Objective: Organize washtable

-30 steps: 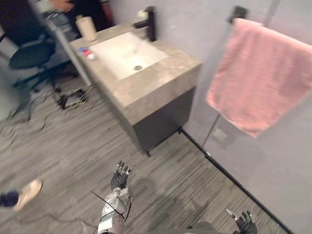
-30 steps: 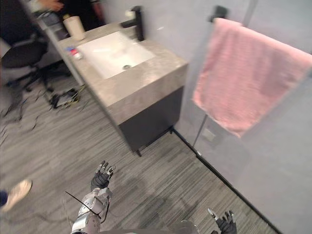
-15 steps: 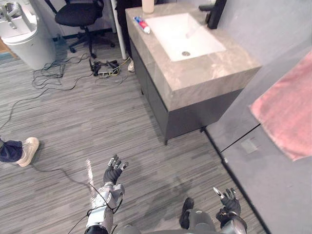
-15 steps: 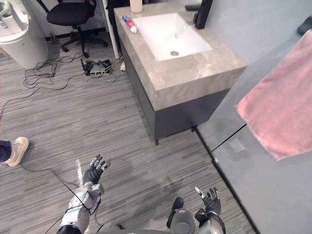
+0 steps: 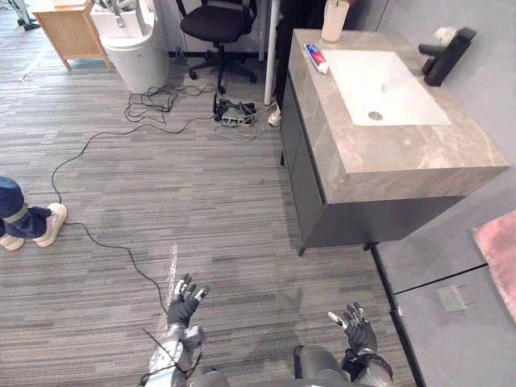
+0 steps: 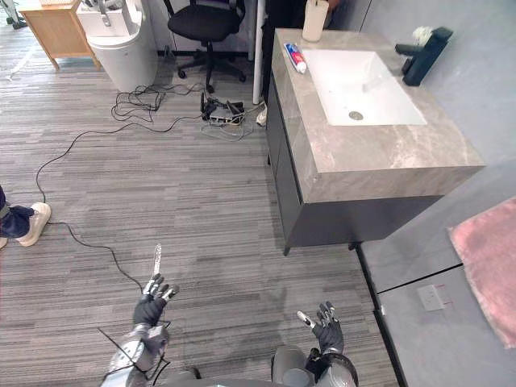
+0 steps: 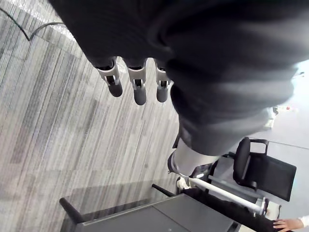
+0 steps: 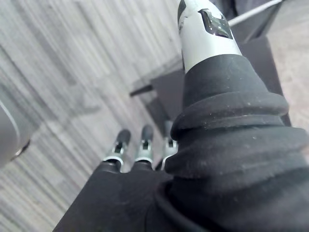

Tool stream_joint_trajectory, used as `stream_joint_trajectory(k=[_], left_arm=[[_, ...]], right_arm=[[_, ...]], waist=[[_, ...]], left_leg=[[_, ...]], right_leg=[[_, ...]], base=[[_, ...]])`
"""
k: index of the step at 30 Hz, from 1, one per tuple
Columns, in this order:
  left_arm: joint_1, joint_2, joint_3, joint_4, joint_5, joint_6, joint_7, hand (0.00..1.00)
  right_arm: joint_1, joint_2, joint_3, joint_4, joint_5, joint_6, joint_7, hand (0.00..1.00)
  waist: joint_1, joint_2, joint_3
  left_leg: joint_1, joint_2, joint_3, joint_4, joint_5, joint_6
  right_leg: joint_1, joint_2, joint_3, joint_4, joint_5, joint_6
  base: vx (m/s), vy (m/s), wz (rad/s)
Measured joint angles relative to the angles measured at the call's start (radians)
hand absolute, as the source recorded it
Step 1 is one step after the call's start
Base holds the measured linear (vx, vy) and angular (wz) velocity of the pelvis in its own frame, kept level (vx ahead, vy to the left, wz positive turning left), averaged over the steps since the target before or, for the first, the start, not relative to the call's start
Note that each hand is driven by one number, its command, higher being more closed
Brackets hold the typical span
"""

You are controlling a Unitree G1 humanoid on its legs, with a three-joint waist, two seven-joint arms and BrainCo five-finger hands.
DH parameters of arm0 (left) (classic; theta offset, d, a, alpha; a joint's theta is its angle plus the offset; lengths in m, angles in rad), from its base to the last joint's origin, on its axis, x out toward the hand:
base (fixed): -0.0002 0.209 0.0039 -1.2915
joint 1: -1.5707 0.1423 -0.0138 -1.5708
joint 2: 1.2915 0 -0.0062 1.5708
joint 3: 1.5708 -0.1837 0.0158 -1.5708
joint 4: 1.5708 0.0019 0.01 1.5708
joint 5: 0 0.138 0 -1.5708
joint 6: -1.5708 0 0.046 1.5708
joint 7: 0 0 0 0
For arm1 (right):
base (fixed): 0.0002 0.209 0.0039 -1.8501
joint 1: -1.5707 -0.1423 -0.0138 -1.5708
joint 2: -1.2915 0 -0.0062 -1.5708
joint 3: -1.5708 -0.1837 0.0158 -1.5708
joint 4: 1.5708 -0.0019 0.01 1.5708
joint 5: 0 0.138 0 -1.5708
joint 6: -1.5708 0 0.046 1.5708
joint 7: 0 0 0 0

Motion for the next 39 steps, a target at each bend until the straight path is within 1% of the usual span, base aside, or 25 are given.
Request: stream_joint_trajectory(k=[4,7,10,12,14,15,16,18,19,20,21,23,25,27,28,30,31,32,33,34,35,36,37,38,39], left_arm=[[0.000,-0.011,0.001,0.000,-0.003,-0.004,0.013,0.00],[-0.001,-0.007,0.003,0.004,-0.003,-0.003,0.013,0.00],[0.016,-0.006,0.030,0.014,-0.023,-0.002,0.018,0.00],[0.036,-0.002,0.077,0.015,-0.042,-0.003,0.023,0.00],[0.035,-0.003,0.101,0.028,-0.047,-0.005,0.034,0.00],[0.034,-0.012,0.106,0.030,-0.049,-0.005,0.041,0.00],[0.034,-0.018,0.110,0.028,-0.049,-0.006,0.043,0.00],[0.036,-0.018,0.113,0.025,-0.043,-0.006,0.047,0.00],[0.045,-0.019,0.114,0.016,-0.039,-0.006,0.053,0.00],[0.065,-0.018,0.117,0.011,-0.038,-0.005,0.064,0.00],[0.080,-0.022,0.120,0.012,-0.038,-0.003,0.068,0.00],[0.082,-0.008,0.124,0.010,-0.038,-0.004,0.070,0.00],[0.074,-0.003,0.122,0.010,-0.038,-0.003,0.070,0.00],[0.055,-0.002,0.095,0.011,-0.036,-0.002,0.068,0.00],[0.026,-0.004,0.080,0.033,-0.025,-0.001,0.065,0.00],[0.000,-0.006,0.068,0.050,-0.016,0.002,0.065,0.00],[-0.012,-0.006,0.050,0.050,-0.012,0.002,0.064,0.00],[-0.023,-0.004,0.032,0.057,-0.012,0.005,0.060,0.00],[-0.040,-0.026,0.008,0.071,-0.013,0.009,0.059,0.00],[-0.046,-0.037,-0.026,0.077,-0.014,0.009,0.057,0.00],[-0.050,-0.045,-0.039,0.089,-0.015,0.010,0.055,0.00],[-0.051,-0.051,-0.040,0.103,-0.018,0.012,0.047,0.00],[-0.040,-0.063,-0.031,0.120,-0.021,0.020,0.035,0.00],[-0.035,-0.083,-0.035,0.120,-0.030,0.021,0.025,0.00],[-0.032,-0.082,-0.030,0.119,-0.044,0.021,0.016,0.00]], right_arm=[[-0.004,-0.034,0.025,0.023,-0.044,0.000,0.025,0.00],[-0.014,-0.047,0.026,0.050,-0.073,-0.001,0.035,0.00],[-0.015,-0.047,0.056,0.086,-0.076,0.001,0.039,0.00],[-0.033,-0.044,0.096,0.101,-0.076,0.001,0.039,0.00],[-0.043,-0.035,0.103,0.096,-0.076,0.000,0.038,0.00],[-0.043,-0.039,0.105,0.093,-0.076,0.000,0.037,0.00],[-0.042,-0.039,0.104,0.090,-0.076,0.000,0.035,0.00],[-0.032,-0.033,0.105,0.050,-0.076,0.002,0.033,0.00],[-0.004,-0.021,0.105,-0.008,-0.076,0.000,0.032,0.00],[0.006,-0.008,0.109,-0.014,-0.076,0.001,0.029,0.00],[0.017,-0.001,0.112,-0.016,-0.075,0.002,0.029,0.00],[0.043,0.014,0.112,-0.032,-0.074,0.002,0.028,0.00],[0.056,0.024,0.110,-0.057,-0.073,0.002,0.024,0.00],[0.064,0.026,0.092,-0.061,-0.066,0.002,0.020,0.00],[0.068,0.028,0.066,-0.056,-0.055,0.002,0.016,0.00],[0.069,0.029,0.036,-0.051,-0.032,0.002,0.015,0.00],[0.073,0.030,0.014,-0.051,-0.012,0.002,0.013,0.00],[0.078,0.026,-0.004,-0.046,0.009,0.002,0.009,0.00],[0.083,0.026,-0.026,-0.046,0.032,0.002,0.000,0.00],[0.078,0.022,-0.046,-0.055,0.054,0.001,-0.005,0.00],[0.071,0.028,-0.051,-0.056,0.091,0.003,0.002,0.00],[0.072,0.035,-0.056,-0.064,0.105,0.003,0.002,0.00],[0.076,0.035,-0.063,-0.091,0.137,0.002,-0.001,0.00],[0.074,0.036,-0.065,-0.125,0.185,-0.006,-0.006,0.00],[0.071,0.035,-0.067,-0.132,0.210,-0.009,-0.004,0.00]], waist=[[0.007,0.016,-0.035],[0.008,0.011,-0.051],[0.009,0.001,-0.056],[0.016,0.000,-0.055],[0.028,-0.006,-0.052],[0.035,0.003,-0.050],[0.040,0.010,-0.046],[0.045,-0.008,-0.012],[0.044,-0.025,0.012],[0.049,-0.044,0.028],[0.058,-0.045,0.029],[0.061,-0.043,0.028],[0.045,-0.039,0.030],[0.023,-0.035,0.032],[0.022,-0.038,0.032],[0.009,-0.041,0.030],[0.003,-0.044,0.027],[-0.005,-0.040,0.019],[-0.018,-0.001,0.010],[-0.024,0.020,0.002],[-0.047,0.022,0.004],[-0.057,0.022,0.004],[-0.058,0.027,0.006],[-0.041,0.049,0.007],[-0.039,0.052,0.003]], left_leg=[[0.048,0.026,0.008,-0.058,0.029,-0.013],[0.047,0.030,0.008,-0.072,0.031,-0.016],[0.049,0.038,0.009,-0.053,0.041,-0.032],[0.016,0.054,0.008,0.040,0.041,-0.032],[-0.022,0.045,0.009,0.071,0.021,-0.024],[-0.023,0.046,0.018,0.071,0.008,0.002],[-0.021,0.043,0.020,0.067,-0.015,0.029],[0.006,0.022,0.029,0.065,-0.042,0.042],[0.039,-0.002,0.027,0.065,-0.099,0.057],[0.065,-0.021,0.016,0.079,-0.134,0.084],[0.080,-0.019,0.006,0.094,-0.157,0.088],[0.081,-0.009,-0.018,0.103,-0.169,0.097],[0.082,-0.007,-0.041,0.102,-0.179,0.100],[0.088,-0.008,-0.058,0.099,-0.197,0.101],[0.123,-0.026,-0.055,0.064,-0.207,0.096],[0.171,-0.047,-0.055,0.024,-0.222,0.088],[0.207,-0.064,-0.057,-0.009,-0.239,0.074],[0.233,-0.061,-0.077,-0.029,-0.254,0.062],[0.252,-0.038,-0.088,-0.056,-0.254,0.052],[0.252,-0.018,-0.094,-0.034,-0.226,0.019],[0.219,0.006,-0.114,0.104,-0.219,0.005],[0.197,0.020,-0.121,0.211,-0.205,-0.019],[0.125,0.045,-0.145,0.473,-0.139,-0.057],[0.051,0.073,-0.172,0.773,-0.100,-0.124],[0.018,0.077,-0.171,0.859,-0.094,-0.132]], right_leg=[[0.056,0.027,-0.010,-0.048,0.002,-0.003],[0.058,0.030,-0.022,-0.067,0.003,-0.003],[0.078,0.032,-0.027,-0.073,0.035,-0.007],[0.098,0.031,-0.026,-0.096,0.097,-0.008],[0.109,0.020,-0.027,-0.107,0.118,0.005],[0.107,0.021,-0.035,-0.096,0.118,0.006],[0.097,0.017,-0.045,-0.059,0.118,0.006],[0.042,-0.014,-0.055,0.119,0.118,0.006],[0.000,-0.041,-0.054,0.281,0.126,-0.007],[-0.064,-0.066,-0.021,0.435,0.166,-0.023],[-0.083,-0.059,-0.012,0.496,0.130,-0.029],[-0.141,-0.029,-0.034,0.508,0.022,-0.025],[-0.209,0.002,-0.077,0.438,0.001,-0.017],[-0.227,0.020,-0.147,0.271,0.012,-0.003],[-0.213,0.021,-0.235,0.091,0.032,-0.004],[-0.204,0.018,-0.332,-0.039,0.073,-0.027],[-0.206,0.017,-0.384,-0.093,0.115,-0.048],[-0.200,0.018,-0.377,-0.077,0.209,-0.111],[-0.214,0.031,-0.397,-0.017,0.172,-0.138],[-0.239,0.039,-0.406,0.065,0.105,-0.180],[-0.211,0.038,-0.426,0.107,0.055,-0.196],[-0.180,0.046,-0.435,0.111,0.034,-0.200],[-0.102,0.078,-0.424,0.088,0.005,-0.203],[-0.021,0.128,-0.401,0.059,-0.001,-0.208],[0.008,0.140,-0.395,0.045,-0.006,-0.217]], base=[[0.13,-0.069,0.05],[0.11,-0.001,0.10],[0.06,0.031,0.12],[0.05,0.068,0.01],[0.01,0.076,0.04],[0.02,0.151,0.31],[0.02,0.187,0.55],[0.00,0.192,0.66],[-0.02,0.167,0.56],[-0.04,0.161,0.52],[-0.02,0.095,0.30],[0.07,0.082,0.39],[0.16,0.051,0.38],[0.23,0.007,0.29],[0.29,-0.028,0.17],[0.36,-0.068,0.16],[0.47,-0.129,0.31],[0.49,-0.135,0.41],[0.63,-0.168,0.41],[0.69,-0.205,0.26],[0.72,-0.216,0.17],[0.64,-0.211,-0.07],[0.72,-0.155,-0.62],[0.67,-0.121,-0.87],[0.41,-0.043,-0.84]])
